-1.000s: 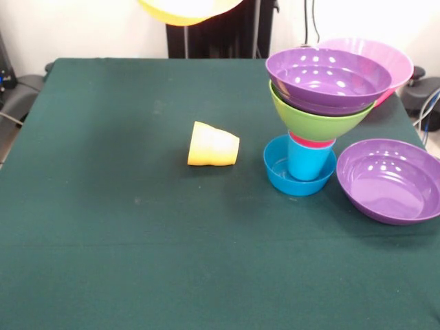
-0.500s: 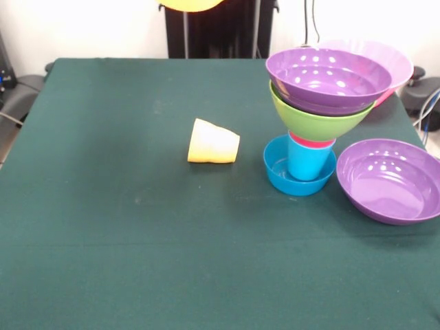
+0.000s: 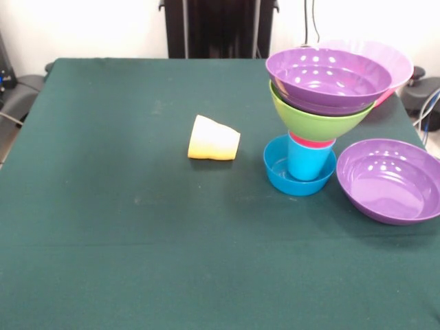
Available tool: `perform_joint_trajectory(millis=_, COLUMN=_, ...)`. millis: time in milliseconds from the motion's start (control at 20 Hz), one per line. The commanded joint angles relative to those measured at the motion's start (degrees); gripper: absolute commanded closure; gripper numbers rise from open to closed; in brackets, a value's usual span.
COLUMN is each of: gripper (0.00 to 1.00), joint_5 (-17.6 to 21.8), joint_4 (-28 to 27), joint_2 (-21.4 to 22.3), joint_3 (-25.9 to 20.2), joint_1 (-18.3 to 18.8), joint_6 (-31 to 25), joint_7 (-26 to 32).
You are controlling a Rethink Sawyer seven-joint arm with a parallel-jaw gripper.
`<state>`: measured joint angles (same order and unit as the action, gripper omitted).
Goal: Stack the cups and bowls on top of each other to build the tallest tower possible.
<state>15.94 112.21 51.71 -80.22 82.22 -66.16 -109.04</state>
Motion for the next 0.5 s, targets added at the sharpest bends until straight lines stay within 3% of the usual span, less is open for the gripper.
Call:
perform_joint_trajectory(millis=50, gripper=1.0, joint_5=-1.41, joint_4=2.96, joint_2=-6.9, joint_3=-4.43, joint_1=-1.53, joint_6=3.72, joint_7=11.62)
perform_joint_trajectory(millis=500, gripper=1.0, joint_5=-0.26, joint_4=4.07, joint_2=-10.46, joint_3=-6.24, joint_1=-1.7, joint_6=6.63, joint_7=8.96)
